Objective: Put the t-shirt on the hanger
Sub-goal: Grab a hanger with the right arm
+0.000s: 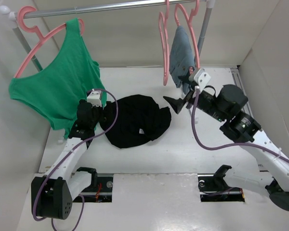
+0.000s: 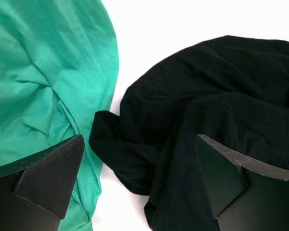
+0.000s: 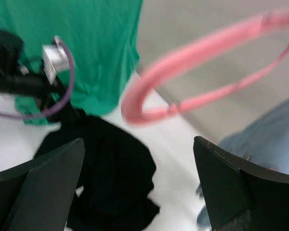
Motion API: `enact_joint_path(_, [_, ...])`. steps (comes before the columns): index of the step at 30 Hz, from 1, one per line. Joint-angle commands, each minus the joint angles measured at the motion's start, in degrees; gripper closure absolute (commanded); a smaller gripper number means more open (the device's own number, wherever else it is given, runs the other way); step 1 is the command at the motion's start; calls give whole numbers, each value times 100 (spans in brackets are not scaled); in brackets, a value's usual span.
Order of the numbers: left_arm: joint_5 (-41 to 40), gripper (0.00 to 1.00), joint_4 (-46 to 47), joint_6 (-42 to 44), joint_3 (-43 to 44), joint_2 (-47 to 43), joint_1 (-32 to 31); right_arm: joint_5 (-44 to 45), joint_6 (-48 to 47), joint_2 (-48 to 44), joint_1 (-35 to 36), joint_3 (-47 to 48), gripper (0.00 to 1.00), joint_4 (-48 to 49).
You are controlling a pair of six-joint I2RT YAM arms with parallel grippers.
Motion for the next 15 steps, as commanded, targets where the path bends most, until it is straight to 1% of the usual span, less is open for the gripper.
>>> enact_joint_path(1, [249,0,191,190,161,-11,1,-560,-54,448,98,1057,1,-192])
enact_joint_path(3, [301,0,191,191,161,-11,1,-710,-54,722,98,1569,1,-324])
enact_joint_path(4, [301,0,191,243,108,-11,1,-771,-54,949,98,2041,1,-455])
enact_joint_path(8, [301,0,191,243,46,-133,1,-886,-54,1241,98,2896,1,-649])
enact_joint_path(11, [301,0,244,243,-15,-187,1,-886,33,1303,98,3345,1,-772])
enact_joint_path(12, [301,0,244,243,-15,-187,1,-782,104,1364,98,3442,1,-773])
enact_joint_path(15, [301,0,305,243,-68,-187,1,-97,349,1443,98,3715,1,-773])
